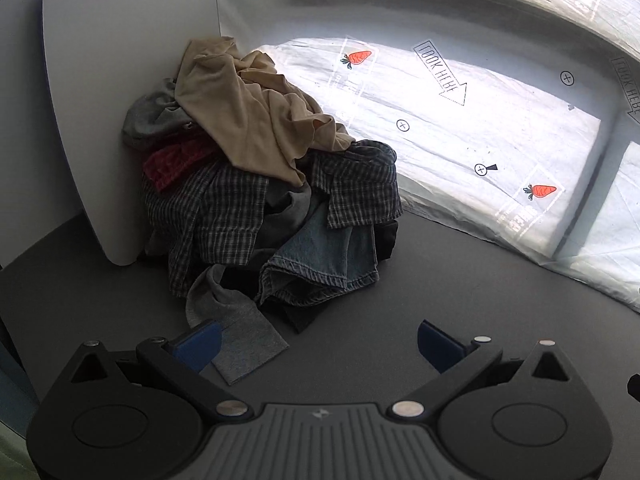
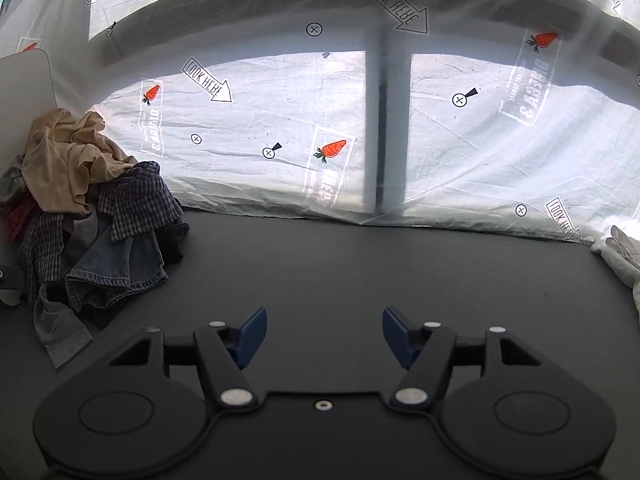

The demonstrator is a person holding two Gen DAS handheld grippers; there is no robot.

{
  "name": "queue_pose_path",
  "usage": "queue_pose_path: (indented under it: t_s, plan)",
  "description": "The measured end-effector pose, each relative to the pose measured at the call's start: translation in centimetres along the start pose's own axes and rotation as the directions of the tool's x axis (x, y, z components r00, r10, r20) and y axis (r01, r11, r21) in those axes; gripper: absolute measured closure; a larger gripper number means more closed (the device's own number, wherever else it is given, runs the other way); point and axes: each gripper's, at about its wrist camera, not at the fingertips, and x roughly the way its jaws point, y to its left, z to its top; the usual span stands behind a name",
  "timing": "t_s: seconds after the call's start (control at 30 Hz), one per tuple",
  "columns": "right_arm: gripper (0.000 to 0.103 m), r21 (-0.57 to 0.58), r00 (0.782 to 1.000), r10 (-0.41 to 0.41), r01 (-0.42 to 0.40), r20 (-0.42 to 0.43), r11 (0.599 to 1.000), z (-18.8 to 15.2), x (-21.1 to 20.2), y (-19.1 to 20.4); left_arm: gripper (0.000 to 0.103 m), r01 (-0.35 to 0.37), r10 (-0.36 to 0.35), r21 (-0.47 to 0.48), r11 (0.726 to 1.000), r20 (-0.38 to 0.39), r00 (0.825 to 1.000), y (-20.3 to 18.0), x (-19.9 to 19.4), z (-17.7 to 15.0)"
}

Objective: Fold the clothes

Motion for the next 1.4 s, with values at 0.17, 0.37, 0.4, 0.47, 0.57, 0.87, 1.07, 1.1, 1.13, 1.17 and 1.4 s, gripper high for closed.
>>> queue_pose_path:
  t_s: [0.17, 0.37, 0.4, 0.47, 0.57, 0.87, 1.07, 1.1, 1.13, 1.17, 1.4]
  plan:
    - [0.071, -0.077, 0.995, 0.100, -0.098, 0.021, 0.992, 4.1, 7.8, 7.5, 0.009, -0.041, 0.040, 0.012, 0.999, 0.058, 0.998, 3.9, 5.6, 4.8]
    - [0.085, -0.183, 0.971, 0.237, -0.227, 0.034, 0.957, 9.1, 16.9, 16.9, 0.034, -0.047, 0.050, -0.040, 0.998, 0.073, 0.996, 6.9, 12.4, 9.6]
    - [0.085, -0.216, 0.965, 0.258, -0.244, 0.039, 0.946, 9.6, 18.1, 18.4, 0.042, -0.045, 0.049, -0.052, 0.998, 0.076, 0.996, 7.3, 13.4, 10.2]
    - [0.086, -0.276, 0.956, 0.290, -0.268, 0.043, 0.923, 10.5, 20.4, 21.3, 0.047, -0.040, 0.046, -0.075, 0.996, 0.081, 0.996, 8.1, 15.4, 11.5]
    - [0.083, -0.361, 0.938, 0.345, -0.314, 0.023, 0.878, 11.5, 24.0, 25.4, 0.047, -0.033, 0.043, -0.110, 0.993, 0.089, 0.995, 9.3, 18.4, 13.5]
    - [0.060, -0.671, 0.919, 0.362, -0.170, 0.157, 0.722, 11.2, 28.2, 32.3, 0.061, -0.015, 0.031, -0.118, 0.993, 0.136, 0.990, 10.2, 22.8, 15.8]
    - [0.097, -0.592, 0.887, 0.420, -0.235, 0.194, 0.771, 13.3, 26.9, 29.4, 0.092, -0.054, 0.078, -0.132, 0.990, 0.188, 0.979, 10.1, 19.7, 15.4]
    - [0.100, -0.565, 0.884, 0.410, -0.225, 0.225, 0.794, 13.7, 26.0, 28.6, 0.094, -0.058, 0.085, -0.137, 0.989, 0.199, 0.976, 10.1, 19.1, 15.4]
    - [0.100, -0.546, 0.881, 0.393, -0.199, 0.265, 0.814, 14.1, 25.2, 27.9, 0.095, -0.061, 0.090, -0.141, 0.988, 0.208, 0.974, 10.1, 18.3, 15.5]
    - [0.100, -0.535, 0.876, 0.384, -0.183, 0.292, 0.825, 14.5, 24.4, 27.0, 0.101, -0.053, 0.084, -0.145, 0.988, 0.219, 0.972, 9.9, 17.5, 15.6]
    - [0.101, -0.404, 0.848, 0.331, -0.154, 0.415, 0.902, 16.8, 19.4, 20.0, 0.101, -0.014, 0.044, -0.088, 0.996, 0.353, 0.934, 5.3, 8.5, 14.6]
